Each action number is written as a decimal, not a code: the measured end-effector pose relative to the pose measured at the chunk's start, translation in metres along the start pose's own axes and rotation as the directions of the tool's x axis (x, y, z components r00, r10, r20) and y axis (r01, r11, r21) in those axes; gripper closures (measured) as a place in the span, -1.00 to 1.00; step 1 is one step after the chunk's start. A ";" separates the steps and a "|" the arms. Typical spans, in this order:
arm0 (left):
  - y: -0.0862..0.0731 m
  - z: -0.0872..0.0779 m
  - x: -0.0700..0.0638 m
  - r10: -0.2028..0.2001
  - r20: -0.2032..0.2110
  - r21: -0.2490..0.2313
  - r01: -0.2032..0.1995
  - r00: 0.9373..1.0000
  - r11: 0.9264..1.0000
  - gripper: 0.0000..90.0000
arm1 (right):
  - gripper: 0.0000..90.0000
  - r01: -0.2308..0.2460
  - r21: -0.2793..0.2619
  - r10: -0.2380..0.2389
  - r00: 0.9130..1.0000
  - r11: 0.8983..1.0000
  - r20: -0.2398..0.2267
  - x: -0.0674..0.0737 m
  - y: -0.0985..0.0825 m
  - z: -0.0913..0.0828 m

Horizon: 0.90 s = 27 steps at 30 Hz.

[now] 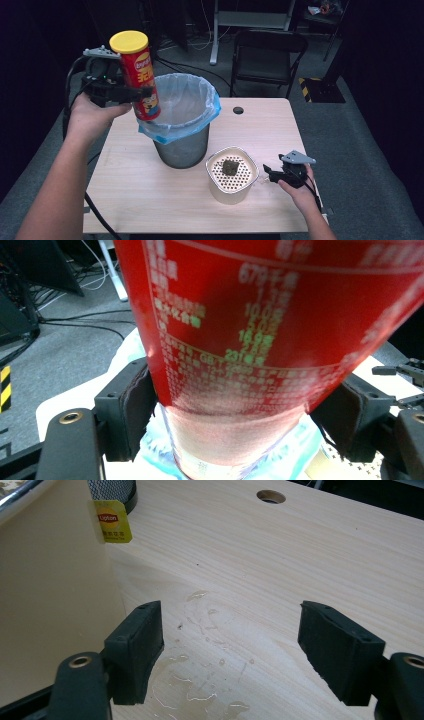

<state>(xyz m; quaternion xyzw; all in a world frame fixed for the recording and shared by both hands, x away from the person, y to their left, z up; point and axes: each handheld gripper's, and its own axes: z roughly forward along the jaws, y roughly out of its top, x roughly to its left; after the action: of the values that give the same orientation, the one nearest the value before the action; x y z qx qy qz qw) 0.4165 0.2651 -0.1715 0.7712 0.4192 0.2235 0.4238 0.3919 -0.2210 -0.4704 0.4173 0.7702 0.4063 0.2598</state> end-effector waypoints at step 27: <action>0.011 0.072 0.000 0.027 0.038 0.087 -0.030 0.999 0.996 -0.49 | -0.42 0.002 0.001 -0.002 1.000 1.000 0.020 -0.004 -0.003 -0.001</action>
<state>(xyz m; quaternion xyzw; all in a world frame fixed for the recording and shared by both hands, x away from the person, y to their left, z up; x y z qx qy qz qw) 0.4718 0.2279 -0.2018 0.7988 0.4097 0.1969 0.3940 0.3922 -0.2258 -0.4722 0.4207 0.7683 0.4015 0.2675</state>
